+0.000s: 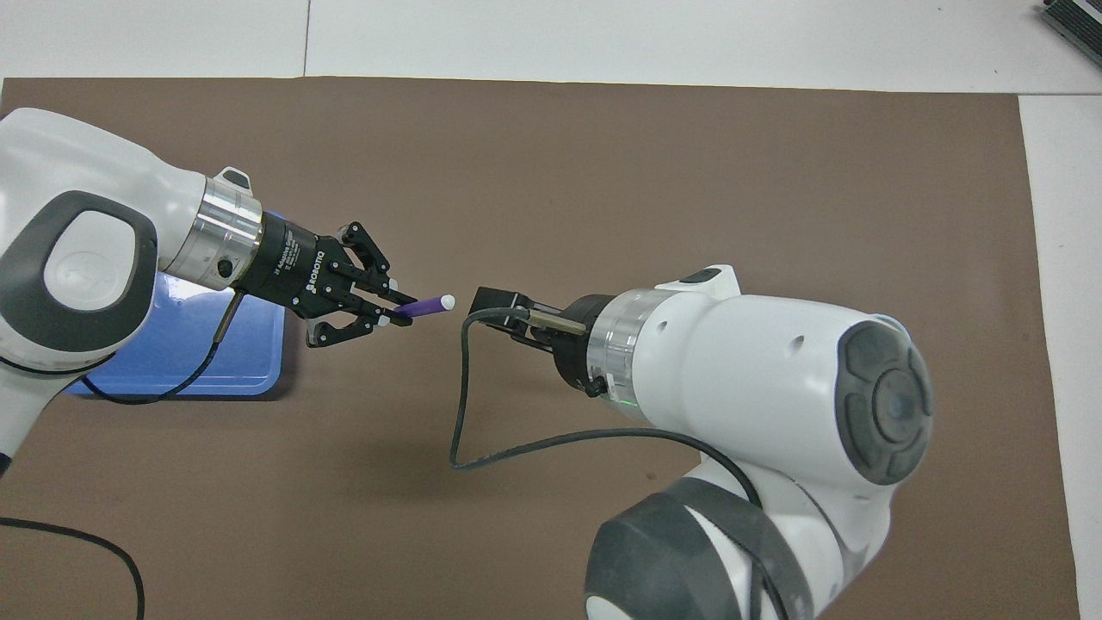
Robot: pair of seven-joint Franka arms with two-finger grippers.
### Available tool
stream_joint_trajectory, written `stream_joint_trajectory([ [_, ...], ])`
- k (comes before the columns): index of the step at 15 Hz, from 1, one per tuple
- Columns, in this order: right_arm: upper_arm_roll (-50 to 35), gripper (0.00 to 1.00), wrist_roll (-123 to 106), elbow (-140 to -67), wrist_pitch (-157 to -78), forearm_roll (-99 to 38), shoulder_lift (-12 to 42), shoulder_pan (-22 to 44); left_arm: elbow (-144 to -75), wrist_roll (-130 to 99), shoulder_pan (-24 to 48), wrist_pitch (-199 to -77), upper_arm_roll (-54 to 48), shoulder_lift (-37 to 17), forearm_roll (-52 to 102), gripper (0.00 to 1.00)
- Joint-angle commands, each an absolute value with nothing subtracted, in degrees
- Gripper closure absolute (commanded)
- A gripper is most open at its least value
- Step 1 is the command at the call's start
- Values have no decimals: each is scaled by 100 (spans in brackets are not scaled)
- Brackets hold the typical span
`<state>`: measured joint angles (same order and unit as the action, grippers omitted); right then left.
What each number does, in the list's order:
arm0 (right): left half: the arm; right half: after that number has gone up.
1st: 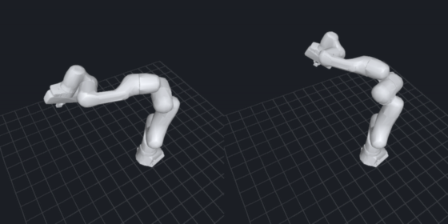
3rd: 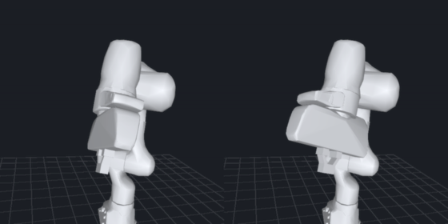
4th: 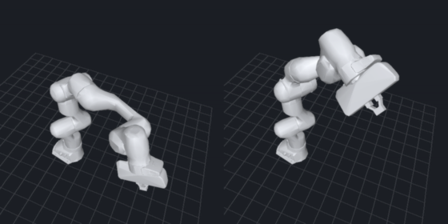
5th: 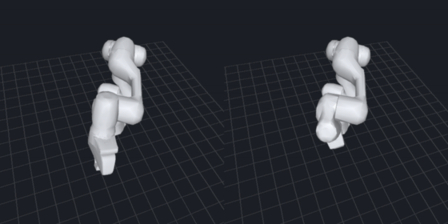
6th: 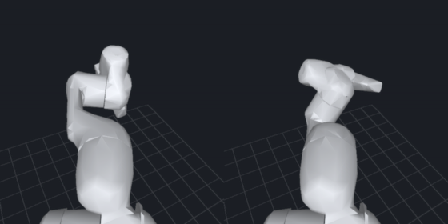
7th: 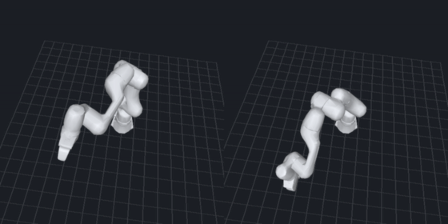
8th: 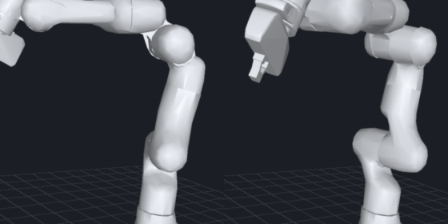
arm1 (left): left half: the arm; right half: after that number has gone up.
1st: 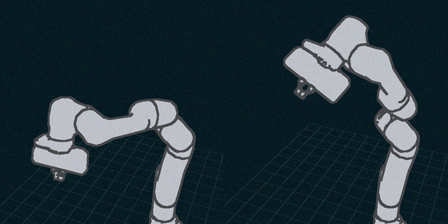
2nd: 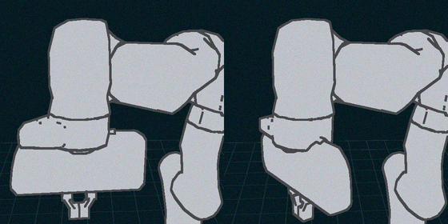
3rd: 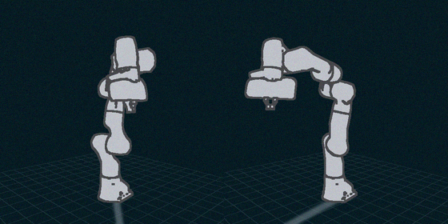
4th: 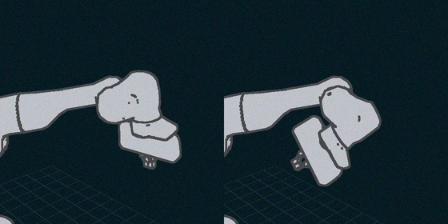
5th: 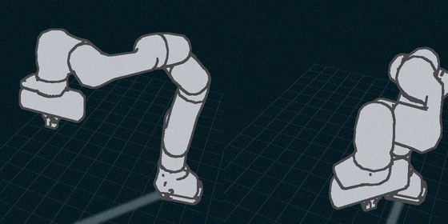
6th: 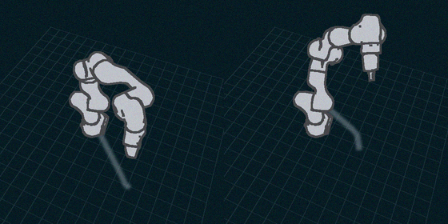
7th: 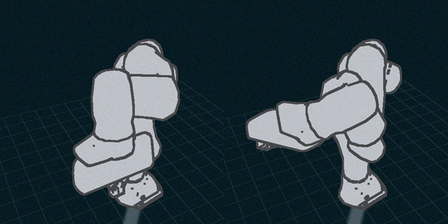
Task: Transfer and insert pens with both arms
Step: 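Lift the purple pen toward the right gripper while the right gripper approaches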
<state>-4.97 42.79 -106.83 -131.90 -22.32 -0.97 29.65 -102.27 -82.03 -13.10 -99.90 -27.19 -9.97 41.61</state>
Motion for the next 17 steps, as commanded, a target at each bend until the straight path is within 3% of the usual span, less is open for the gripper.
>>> stream_joint_trajectory([
  [1,-501,0,4315,-10373,-13394,-1847,201,3050,-10415,-8385,-1099,-9940,-2628,-695,4289,100],
  [6,-501,0,4315,-10116,-13833,-1837,509,3059,-10476,-8525,-958,-9993,-2628,-615,4552,100],
  [17,-519,0,4359,-10213,-13457,-1907,483,3076,-10828,-8420,-932,-10301,-2628,-440,5176,100],
])
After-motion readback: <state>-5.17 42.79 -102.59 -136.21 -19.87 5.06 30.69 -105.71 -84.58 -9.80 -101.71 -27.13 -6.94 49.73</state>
